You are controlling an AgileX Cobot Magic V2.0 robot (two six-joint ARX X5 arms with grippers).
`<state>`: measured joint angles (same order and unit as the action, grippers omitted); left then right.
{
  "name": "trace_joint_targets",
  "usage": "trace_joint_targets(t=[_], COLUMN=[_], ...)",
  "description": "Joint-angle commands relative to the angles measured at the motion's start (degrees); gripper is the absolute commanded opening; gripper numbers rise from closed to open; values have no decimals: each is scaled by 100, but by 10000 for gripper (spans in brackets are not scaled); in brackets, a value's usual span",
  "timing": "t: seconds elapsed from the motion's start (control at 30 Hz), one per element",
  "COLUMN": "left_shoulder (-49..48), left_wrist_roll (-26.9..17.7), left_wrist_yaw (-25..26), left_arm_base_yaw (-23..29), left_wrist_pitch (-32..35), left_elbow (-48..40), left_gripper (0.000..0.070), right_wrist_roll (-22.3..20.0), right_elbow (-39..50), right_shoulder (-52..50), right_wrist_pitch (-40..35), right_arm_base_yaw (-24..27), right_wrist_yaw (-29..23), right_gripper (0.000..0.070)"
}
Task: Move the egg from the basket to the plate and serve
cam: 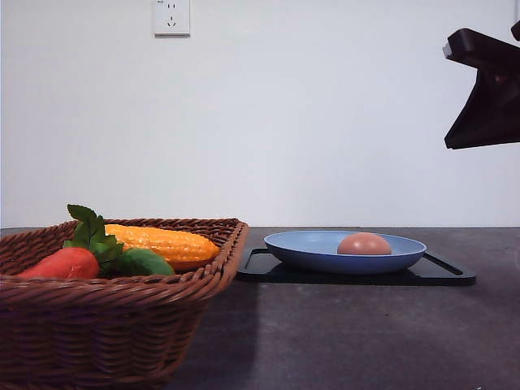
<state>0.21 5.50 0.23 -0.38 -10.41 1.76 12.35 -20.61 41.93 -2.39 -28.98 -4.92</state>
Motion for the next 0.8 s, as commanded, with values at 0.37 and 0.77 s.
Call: trace_joint_targets(t=[0.37, 0.77], left_shoulder=[-4, -4], left_wrist_roll=[13, 13], left_wrist_yaw=[17, 17], left_arm_base_yaw=[11, 11], left_wrist_pitch=[-18, -20], left_elbow=[-160, -160], left_gripper=[0, 0], right_wrist_roll=[-1095, -1078], right_elbow=[865, 2007], right_shoulder=[-2842, -4172], right_wrist_pitch=[-142, -89], right_arm_base_yaw=[1195, 2707], right_wrist_yaw=[-366, 1890], right_gripper=[0, 0])
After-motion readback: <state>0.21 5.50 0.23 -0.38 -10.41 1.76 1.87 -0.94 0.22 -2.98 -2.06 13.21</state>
